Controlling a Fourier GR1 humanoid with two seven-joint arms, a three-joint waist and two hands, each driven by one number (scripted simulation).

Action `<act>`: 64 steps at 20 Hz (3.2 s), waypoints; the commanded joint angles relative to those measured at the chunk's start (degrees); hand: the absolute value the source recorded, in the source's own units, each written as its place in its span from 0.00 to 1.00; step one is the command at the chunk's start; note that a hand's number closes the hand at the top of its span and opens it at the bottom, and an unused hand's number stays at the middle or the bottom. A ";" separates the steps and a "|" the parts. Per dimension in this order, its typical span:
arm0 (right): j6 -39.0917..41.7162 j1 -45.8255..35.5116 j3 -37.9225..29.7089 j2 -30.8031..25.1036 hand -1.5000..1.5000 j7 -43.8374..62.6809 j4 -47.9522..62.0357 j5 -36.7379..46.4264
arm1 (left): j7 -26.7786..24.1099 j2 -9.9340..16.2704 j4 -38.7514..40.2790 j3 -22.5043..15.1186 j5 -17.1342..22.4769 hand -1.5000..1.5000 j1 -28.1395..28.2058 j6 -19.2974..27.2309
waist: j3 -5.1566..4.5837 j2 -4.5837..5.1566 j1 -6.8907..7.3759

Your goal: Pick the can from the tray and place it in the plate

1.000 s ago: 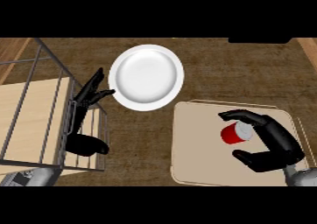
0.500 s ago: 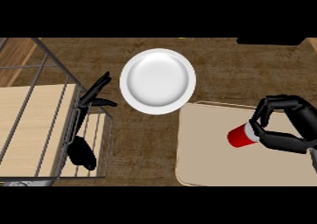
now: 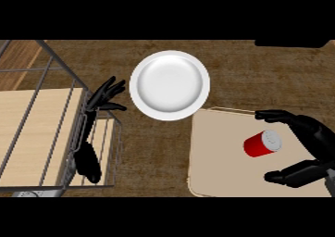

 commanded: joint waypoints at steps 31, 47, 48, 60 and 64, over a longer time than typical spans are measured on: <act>7.54 -9.48 12.83 -15.76 0.00 3.29 3.12 31.25 | 12.85 -6.41 8.11 6.98 2.13 0.50 10.67 5.19 | -1.39 0.78 0.32; 6.49 -12.70 16.71 -9.40 0.00 5.30 8.48 36.28 | 14.81 -7.16 7.49 8.29 1.43 0.50 10.14 4.45 | -1.36 1.12 -0.04; 5.97 -11.65 17.52 -9.64 0.00 3.86 8.61 37.11 | 15.08 -7.42 7.00 8.30 0.74 0.50 10.08 5.34 | -1.29 0.88 -0.61; -2.57 -13.73 16.05 -6.62 1.00 0.47 10.57 41.37 | 16.03 -6.92 6.72 10.35 1.35 0.50 10.20 4.15 | -1.25 0.69 -2.07; -5.83 -18.45 16.60 7.48 1.00 21.39 11.65 43.02 | 13.81 -7.30 5.30 8.16 0.04 0.50 9.26 2.87 | -1.68 1.46 1.87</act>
